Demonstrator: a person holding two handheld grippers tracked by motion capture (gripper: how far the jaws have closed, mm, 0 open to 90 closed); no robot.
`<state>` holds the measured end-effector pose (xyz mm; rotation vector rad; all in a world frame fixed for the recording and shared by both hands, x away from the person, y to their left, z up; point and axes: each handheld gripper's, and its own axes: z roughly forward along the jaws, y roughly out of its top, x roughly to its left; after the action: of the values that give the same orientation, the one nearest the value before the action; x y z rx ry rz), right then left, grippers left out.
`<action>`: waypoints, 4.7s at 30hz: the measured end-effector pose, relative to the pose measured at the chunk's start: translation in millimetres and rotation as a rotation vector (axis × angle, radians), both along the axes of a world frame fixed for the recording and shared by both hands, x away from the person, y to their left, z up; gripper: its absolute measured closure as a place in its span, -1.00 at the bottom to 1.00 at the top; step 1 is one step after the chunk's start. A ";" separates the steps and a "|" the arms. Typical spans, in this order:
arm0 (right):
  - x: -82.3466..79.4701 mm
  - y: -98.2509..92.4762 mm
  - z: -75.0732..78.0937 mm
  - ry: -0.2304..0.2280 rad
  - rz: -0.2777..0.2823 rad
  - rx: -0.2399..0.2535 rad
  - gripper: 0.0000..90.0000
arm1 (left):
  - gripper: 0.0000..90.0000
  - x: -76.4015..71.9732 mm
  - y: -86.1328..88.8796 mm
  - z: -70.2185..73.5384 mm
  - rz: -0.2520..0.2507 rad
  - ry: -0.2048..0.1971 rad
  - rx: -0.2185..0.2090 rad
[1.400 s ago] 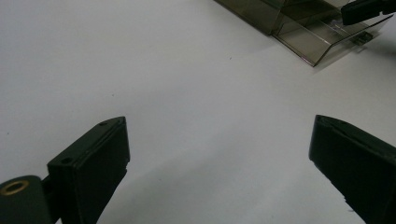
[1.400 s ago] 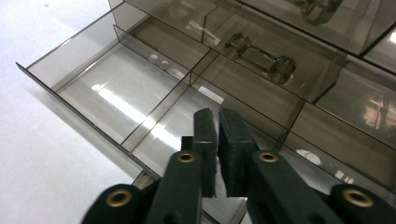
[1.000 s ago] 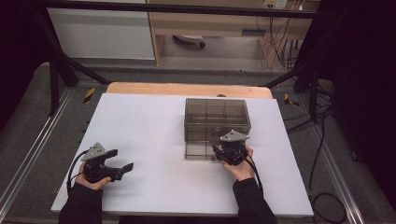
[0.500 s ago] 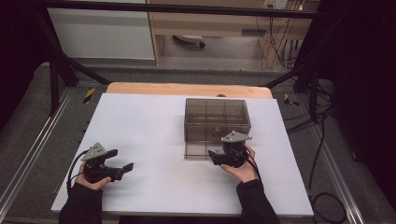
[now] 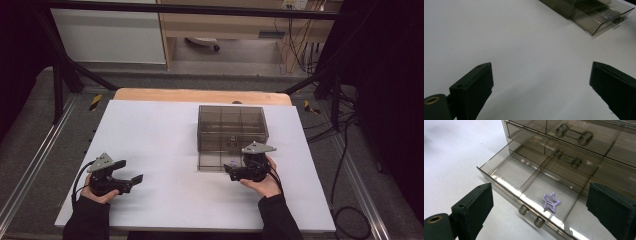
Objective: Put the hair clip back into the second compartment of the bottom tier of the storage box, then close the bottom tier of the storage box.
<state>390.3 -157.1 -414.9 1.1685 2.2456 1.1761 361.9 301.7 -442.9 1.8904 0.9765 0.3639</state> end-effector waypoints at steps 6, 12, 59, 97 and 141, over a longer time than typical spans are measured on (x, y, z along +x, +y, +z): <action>-4.2 -9.4 -0.3 0.002 -0.001 0.019 -0.89 | -0.90 -0.1 -0.1 0.1 0.000 -0.001 0.001; -8.5 -18.7 -0.5 0.005 -0.004 0.033 -0.90 | -0.90 0.0 0.2 0.1 -0.001 0.000 0.000; -24.3 -44.5 -12.7 0.005 -0.004 0.054 -0.68 | -0.90 0.3 -0.8 -0.6 -0.004 0.006 0.002; -26.9 -45.1 -18.0 0.036 0.032 0.058 0.71 | -0.90 0.5 -0.6 -0.8 -0.003 0.006 0.003; -18.5 -21.0 -38.1 0.022 0.007 -0.008 1.00 | -0.90 0.4 -1.8 -1.0 -0.006 0.006 0.005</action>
<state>371.8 -178.0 -453.0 1.1774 2.2702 1.1610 362.2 299.9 -443.9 1.8997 0.9746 0.3582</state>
